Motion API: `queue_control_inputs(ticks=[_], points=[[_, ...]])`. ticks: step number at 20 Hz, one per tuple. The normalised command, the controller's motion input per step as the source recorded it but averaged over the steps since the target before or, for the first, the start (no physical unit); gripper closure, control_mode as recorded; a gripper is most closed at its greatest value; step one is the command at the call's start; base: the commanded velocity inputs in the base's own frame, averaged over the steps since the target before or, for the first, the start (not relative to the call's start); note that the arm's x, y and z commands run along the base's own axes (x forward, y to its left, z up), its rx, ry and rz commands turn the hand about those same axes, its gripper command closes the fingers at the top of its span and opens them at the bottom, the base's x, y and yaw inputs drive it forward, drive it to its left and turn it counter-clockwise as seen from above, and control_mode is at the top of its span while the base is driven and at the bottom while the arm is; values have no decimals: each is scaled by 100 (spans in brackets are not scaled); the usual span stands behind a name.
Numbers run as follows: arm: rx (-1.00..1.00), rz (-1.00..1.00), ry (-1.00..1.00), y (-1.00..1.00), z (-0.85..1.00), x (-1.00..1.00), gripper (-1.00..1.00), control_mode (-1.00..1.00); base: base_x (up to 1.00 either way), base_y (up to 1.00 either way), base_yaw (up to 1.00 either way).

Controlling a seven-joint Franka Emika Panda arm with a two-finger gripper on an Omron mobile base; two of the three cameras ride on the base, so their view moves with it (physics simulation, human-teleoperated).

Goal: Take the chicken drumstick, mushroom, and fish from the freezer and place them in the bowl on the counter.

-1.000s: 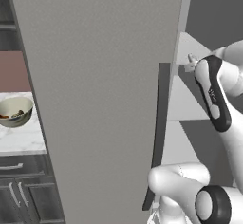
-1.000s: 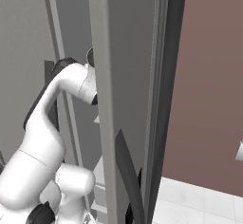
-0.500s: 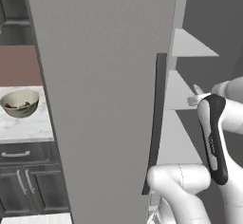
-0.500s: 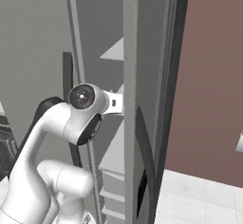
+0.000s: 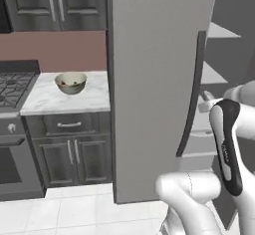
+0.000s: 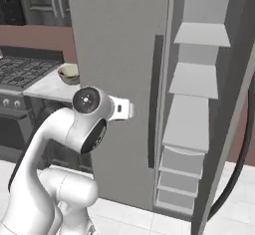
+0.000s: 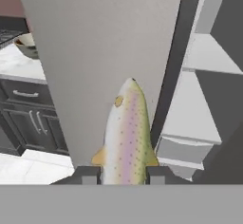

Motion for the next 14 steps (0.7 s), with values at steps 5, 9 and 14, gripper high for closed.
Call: queue_control_inputs(ticks=[5, 9, 14], points=[[0, 0, 0, 0, 0, 0, 100, 100, -14, 100, -16], [0, 0, 0, 0, 0, 0, 100, 100, 32, 100, -22], [0, 0, 0, 0, 0, 0, 100, 100, 61, 100, -20]])
